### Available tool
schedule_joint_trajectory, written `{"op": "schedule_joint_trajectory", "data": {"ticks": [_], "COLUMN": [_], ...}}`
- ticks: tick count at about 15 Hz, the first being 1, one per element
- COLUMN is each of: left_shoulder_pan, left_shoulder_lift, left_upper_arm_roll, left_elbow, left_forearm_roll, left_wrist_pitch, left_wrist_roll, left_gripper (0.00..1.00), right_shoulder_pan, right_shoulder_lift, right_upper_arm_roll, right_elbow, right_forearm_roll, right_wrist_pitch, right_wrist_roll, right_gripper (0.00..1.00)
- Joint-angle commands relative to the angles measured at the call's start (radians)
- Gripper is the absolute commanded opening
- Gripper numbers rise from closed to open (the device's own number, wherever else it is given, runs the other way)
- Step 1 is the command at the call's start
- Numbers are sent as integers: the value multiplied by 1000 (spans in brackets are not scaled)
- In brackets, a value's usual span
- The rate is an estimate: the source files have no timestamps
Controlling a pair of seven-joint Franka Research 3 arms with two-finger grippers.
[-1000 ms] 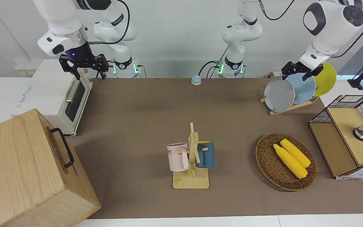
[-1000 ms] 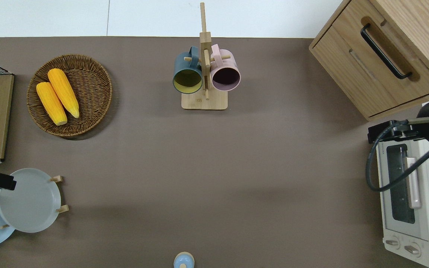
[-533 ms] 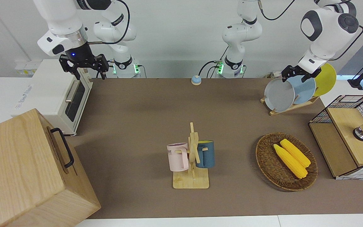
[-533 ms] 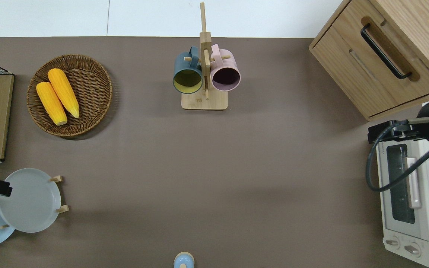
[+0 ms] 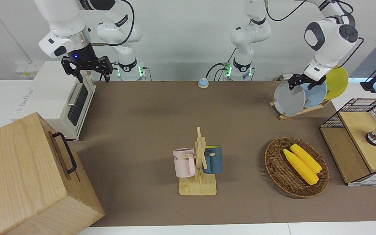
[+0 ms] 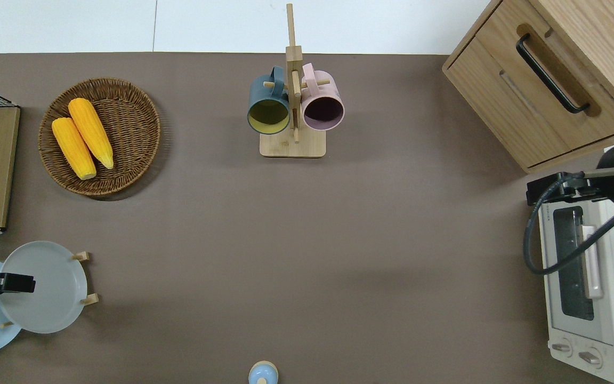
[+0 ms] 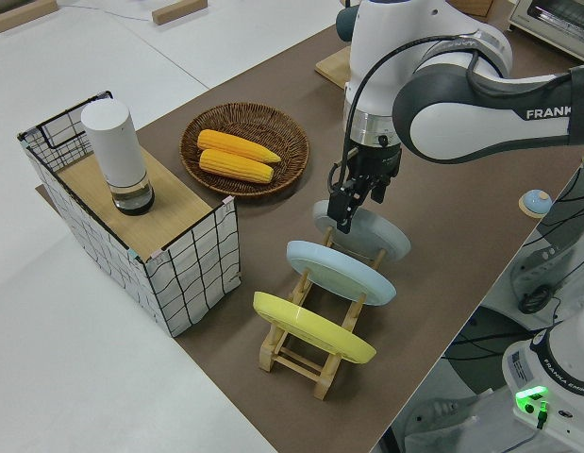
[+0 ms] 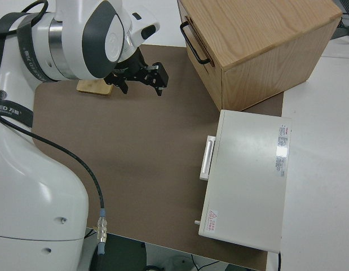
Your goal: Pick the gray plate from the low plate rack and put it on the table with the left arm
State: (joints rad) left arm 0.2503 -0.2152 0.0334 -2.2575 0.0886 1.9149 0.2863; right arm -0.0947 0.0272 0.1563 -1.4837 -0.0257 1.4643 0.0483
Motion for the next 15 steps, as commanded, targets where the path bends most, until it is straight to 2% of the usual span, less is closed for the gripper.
{"op": "schedule_joint_trajectory", "data": {"ticks": [1, 4, 7, 15], "left_shoulder_pan": [10, 10, 9, -3], "left_shoulder_lift": [-36, -38, -41, -41], "left_upper_arm_roll": [-4, -4, -4, -12], "left_elbow": [-51, -53, -51, -39], "left_forearm_roll": [13, 13, 13, 30], "left_wrist_pitch": [36, 29, 26, 15], "left_wrist_roll": [-2, 5, 7, 7], "left_gripper": [861, 311, 15, 0], "right_shoulder_pan": [7, 7, 7, 7], "right_shoulder_lift": [0, 0, 0, 0], "right_upper_arm_roll": [-6, -6, -6, -6], "right_elbow": [6, 6, 6, 6], "right_forearm_roll": [3, 3, 3, 3], "right_wrist_pitch": [-1, -1, -1, -1], "right_wrist_roll": [4, 4, 4, 4], "right_gripper": [983, 983, 983, 983]}}
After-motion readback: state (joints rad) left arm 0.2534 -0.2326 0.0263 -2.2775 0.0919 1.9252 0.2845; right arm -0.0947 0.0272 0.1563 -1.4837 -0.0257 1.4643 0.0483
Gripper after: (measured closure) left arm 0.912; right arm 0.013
